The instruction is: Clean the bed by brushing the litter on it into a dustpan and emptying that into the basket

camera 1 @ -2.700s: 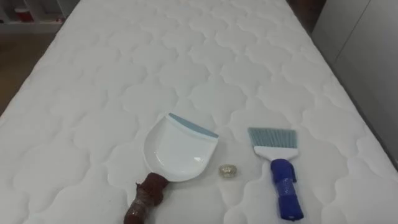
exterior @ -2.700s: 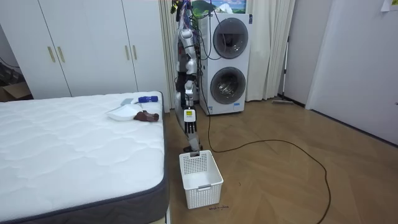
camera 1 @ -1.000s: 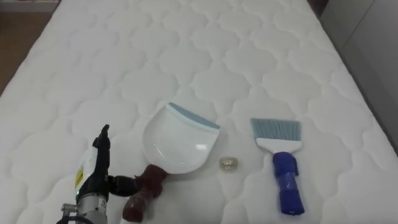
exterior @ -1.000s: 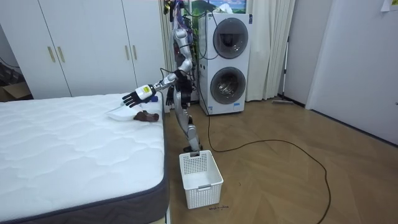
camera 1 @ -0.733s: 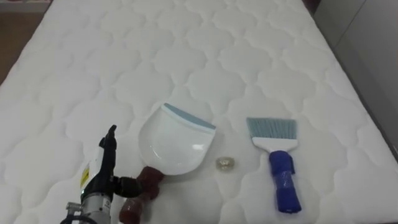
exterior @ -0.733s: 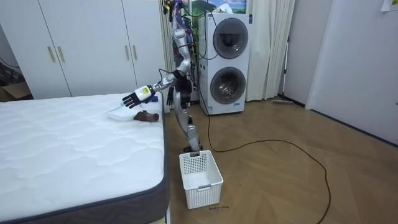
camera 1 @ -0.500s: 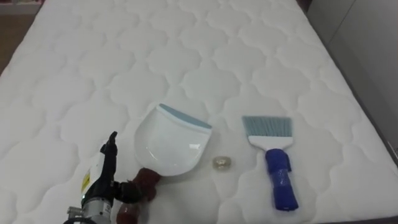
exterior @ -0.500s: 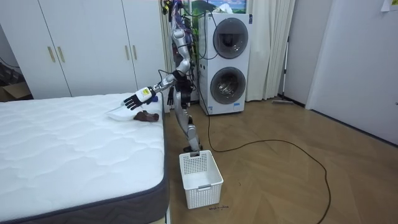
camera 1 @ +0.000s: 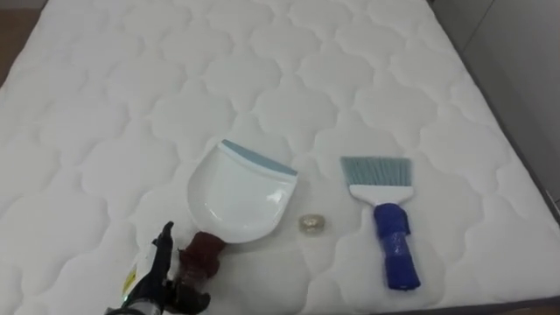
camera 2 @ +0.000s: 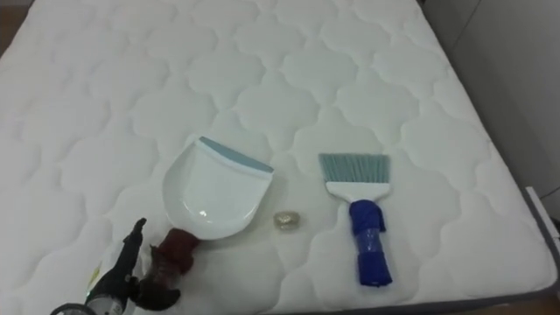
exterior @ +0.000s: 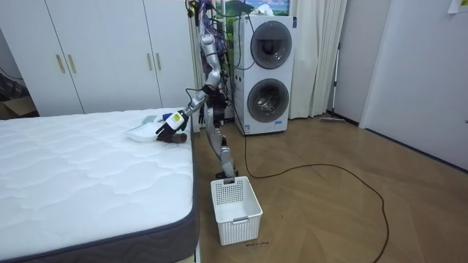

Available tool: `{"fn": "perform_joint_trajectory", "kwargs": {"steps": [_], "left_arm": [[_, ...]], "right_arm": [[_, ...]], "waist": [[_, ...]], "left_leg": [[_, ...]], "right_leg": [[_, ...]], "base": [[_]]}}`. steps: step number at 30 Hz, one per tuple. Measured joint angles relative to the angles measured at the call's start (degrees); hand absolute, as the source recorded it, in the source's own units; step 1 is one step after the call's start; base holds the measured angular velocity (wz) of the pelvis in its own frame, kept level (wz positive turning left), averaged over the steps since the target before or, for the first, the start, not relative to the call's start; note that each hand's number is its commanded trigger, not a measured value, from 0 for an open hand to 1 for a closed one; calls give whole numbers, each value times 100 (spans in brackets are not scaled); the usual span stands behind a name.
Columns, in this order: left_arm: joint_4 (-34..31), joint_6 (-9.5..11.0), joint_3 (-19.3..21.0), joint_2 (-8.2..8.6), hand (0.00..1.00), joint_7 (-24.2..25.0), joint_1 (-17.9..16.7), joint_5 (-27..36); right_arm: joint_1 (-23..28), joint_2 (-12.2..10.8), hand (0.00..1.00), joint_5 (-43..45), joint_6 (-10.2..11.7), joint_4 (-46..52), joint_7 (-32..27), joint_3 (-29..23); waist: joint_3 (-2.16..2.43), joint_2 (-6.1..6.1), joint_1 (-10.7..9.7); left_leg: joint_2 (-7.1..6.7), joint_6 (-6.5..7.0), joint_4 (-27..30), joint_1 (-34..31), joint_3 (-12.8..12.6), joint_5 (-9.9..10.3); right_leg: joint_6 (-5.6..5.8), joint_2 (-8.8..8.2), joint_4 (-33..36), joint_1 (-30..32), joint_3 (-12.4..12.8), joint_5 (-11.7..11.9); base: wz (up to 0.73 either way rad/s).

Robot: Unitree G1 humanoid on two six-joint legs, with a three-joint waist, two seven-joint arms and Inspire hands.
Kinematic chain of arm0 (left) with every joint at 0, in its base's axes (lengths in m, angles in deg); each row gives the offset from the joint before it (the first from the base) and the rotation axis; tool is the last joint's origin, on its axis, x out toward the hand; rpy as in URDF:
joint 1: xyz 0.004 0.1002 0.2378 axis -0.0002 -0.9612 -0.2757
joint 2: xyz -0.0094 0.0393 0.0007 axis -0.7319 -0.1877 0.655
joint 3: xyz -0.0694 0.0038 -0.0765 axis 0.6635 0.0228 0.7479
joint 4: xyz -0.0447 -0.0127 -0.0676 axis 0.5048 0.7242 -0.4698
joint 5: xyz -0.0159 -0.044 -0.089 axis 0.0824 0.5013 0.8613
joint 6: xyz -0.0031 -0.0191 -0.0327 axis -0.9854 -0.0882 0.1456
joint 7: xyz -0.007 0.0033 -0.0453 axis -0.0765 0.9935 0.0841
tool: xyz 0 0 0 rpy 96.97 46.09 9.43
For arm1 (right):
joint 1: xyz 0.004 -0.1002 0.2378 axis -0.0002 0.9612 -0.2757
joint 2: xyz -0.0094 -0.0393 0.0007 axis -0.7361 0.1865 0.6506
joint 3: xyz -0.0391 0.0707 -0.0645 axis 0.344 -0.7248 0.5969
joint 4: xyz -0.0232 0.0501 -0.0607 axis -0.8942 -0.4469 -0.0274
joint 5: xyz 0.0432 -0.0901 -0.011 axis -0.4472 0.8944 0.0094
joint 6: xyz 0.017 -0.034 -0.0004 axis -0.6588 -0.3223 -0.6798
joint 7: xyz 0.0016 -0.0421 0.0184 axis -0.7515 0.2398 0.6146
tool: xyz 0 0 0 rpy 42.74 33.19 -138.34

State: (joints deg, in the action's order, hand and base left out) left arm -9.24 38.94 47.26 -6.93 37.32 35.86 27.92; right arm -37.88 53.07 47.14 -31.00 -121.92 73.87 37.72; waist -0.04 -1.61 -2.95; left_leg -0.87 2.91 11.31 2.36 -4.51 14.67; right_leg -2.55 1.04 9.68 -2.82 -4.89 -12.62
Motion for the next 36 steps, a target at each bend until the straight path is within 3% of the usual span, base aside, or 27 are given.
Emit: {"fn": "perform_joint_trajectory", "kwargs": {"steps": [17,19,20,21,22,23,24,25,26,27,28,31,36], "left_arm": [[1143,-50,12,95,0,31,449,108],[1232,-48,23,99,0,24,493,109],[1355,-38,14,99,0,24,595,116],[1409,-33,-8,176,0,26,708,116],[1405,-27,-37,225,0,27,781,107],[1417,-20,-99,252,0,21,859,103],[1426,-20,-126,265,0,20,886,110],[1449,-23,-132,262,0,17,898,113],[1525,-45,-129,261,0,8,940,118],[1569,-79,-97,276,0,6,967,144],[1574,-103,-90,298,0,8,968,202],[1634,-103,16,335,0,1,1188,361],[2043,-82,-115,372,0,-84,1573,774]], "right_arm": [[-94,23,0,-142,-40,-8,-82,225],[-110,28,0,-143,-37,-11,-124,332],[-180,4,0,-147,-30,-8,-153,409],[-169,30,0,-183,-16,-36,-183,445],[-148,50,0,-201,-16,-67,-187,421],[-125,17,0,-209,-54,-184,-196,378],[-165,15,0,-214,-46,-212,-203,377],[-177,19,0,-214,-38,-213,-212,378],[-198,43,0,-231,-27,-193,-265,380],[-221,75,0,-275,-29,-190,-344,394],[-206,87,0,-296,-39,-200,-377,396],[-271,67,0,-332,-191,-313,-346,408],[-483,81,0,-593,-296,-316,-198,624]], "waist": [[11,29,7],[13,18,2],[-75,-90,-49],[-63,-127,-143],[-20,-39,-172],[-3,-130,-14],[-8,-122,134],[-10,-120,189],[-36,-82,209],[-67,-26,168],[-64,11,123],[-116,49,41],[-130,18,-76]], "left_leg": [[11,-2,14,-201,32,-1],[-13,-2,211,-325,-9,0],[-169,-15,869,-783,-117,53],[-268,-21,570,-1213,-13,-96],[-251,-26,258,-1430,-13,-383],[-251,169,283,-1482,-217,-755],[-190,181,270,-1434,-286,-767],[-175,181,272,-1414,-246,-767],[-167,180,271,-1393,65,-767],[-169,146,262,-1359,192,-747],[-167,131,244,-1343,183,-747],[-128,83,113,-1272,142,-776],[-93,12,217,-1421,120,-736]], "right_leg": [[-1,12,22,275,50,0],[-29,-15,19,252,256,20],[-49,-161,-14,183,661,41],[-46,-251,21,221,818,41],[-12,-245,64,280,795,19],[187,-315,233,418,789,-82],[327,-311,287,504,507,-68],[368,-318,242,533,367,-50],[350,-312,38,658,166,23],[172,-336,-89,804,-49,311],[159,-345,-66,772,-150,345],[121,-295,102,802,-147,322],[88,-249,390,1113,-116,211]], "base": [[-2],[4],[57],[82],[60],[0],[-33],[-43],[-26],[-7],[9],[2],[-8]]}}
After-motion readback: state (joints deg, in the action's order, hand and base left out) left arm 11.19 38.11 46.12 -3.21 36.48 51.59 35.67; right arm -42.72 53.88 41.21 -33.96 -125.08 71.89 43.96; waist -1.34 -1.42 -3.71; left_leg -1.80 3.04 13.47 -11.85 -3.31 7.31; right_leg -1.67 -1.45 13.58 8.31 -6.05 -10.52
